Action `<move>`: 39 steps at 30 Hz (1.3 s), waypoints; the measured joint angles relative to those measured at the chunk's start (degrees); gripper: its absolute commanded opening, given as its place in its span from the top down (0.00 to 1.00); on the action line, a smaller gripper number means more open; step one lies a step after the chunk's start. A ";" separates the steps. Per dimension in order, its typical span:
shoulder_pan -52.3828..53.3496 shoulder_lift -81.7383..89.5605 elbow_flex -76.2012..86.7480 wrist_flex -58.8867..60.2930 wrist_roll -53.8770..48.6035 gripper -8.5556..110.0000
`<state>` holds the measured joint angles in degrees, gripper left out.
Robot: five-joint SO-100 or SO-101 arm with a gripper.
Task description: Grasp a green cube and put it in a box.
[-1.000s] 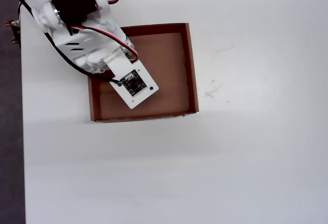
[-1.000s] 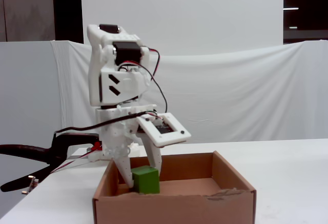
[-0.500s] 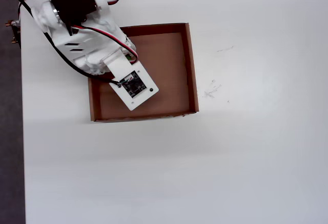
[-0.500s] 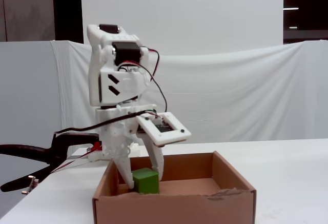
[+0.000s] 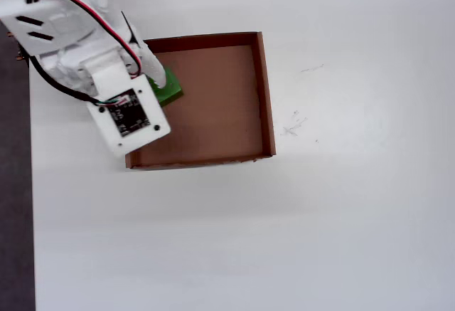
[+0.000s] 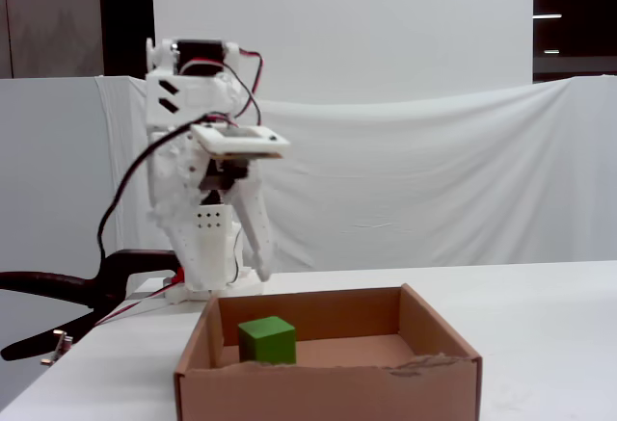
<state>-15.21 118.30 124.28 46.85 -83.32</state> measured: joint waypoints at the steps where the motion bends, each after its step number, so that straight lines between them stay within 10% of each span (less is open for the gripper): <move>1: 1.49 2.02 0.97 0.70 0.26 0.73; 17: 23.47 39.02 30.32 16.96 3.08 0.73; 39: 27.07 63.72 46.32 23.38 13.97 0.73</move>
<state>11.87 182.02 170.60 70.22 -69.35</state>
